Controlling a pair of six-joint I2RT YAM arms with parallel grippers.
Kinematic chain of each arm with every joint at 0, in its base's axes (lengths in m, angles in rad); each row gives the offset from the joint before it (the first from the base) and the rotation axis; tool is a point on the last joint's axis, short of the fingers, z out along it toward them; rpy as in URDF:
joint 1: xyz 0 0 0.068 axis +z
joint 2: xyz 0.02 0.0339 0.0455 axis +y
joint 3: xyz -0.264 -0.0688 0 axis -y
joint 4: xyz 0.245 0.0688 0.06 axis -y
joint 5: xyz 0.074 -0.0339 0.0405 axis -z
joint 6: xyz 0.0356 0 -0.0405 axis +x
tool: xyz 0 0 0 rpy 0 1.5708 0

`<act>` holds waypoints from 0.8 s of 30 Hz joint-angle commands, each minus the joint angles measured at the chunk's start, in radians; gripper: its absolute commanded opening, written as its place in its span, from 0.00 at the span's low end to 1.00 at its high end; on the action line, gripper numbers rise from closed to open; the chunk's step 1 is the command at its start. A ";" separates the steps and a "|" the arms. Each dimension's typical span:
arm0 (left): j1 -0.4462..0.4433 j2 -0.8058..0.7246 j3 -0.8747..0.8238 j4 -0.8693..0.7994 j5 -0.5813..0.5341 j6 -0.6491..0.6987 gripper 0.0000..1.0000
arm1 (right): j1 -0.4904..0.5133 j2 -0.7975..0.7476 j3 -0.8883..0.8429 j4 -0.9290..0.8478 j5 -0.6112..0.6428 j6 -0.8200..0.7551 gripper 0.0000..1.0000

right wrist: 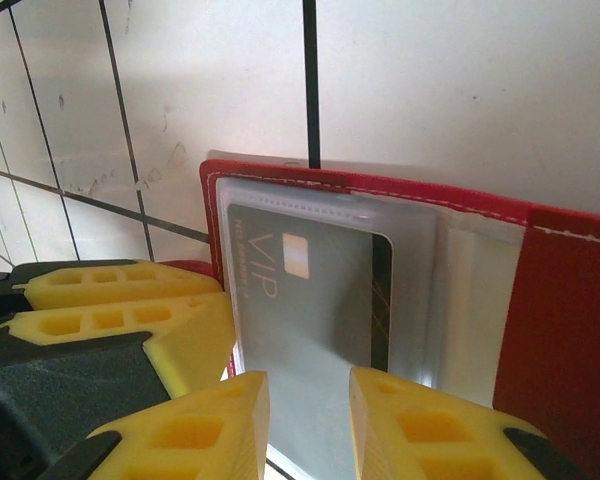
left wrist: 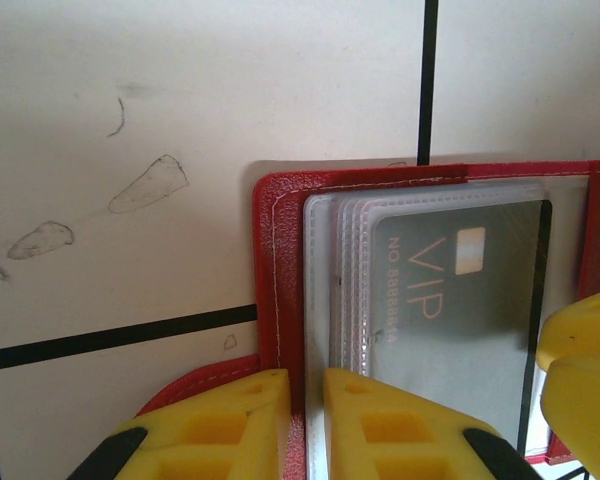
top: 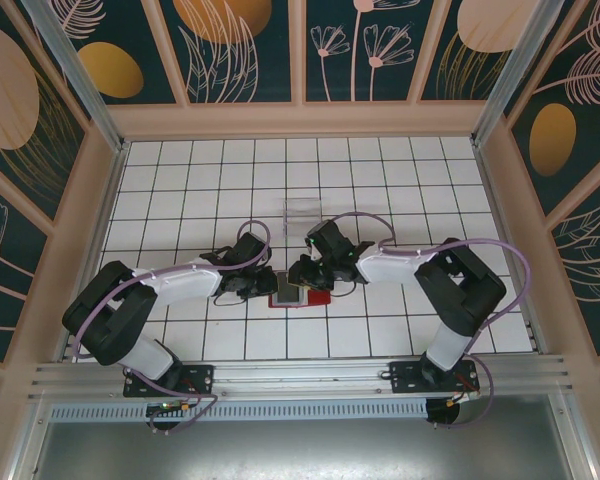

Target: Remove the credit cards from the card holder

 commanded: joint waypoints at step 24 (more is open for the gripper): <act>0.000 0.054 -0.018 -0.018 0.000 0.031 0.18 | 0.039 0.036 0.097 -0.174 0.123 -0.094 0.27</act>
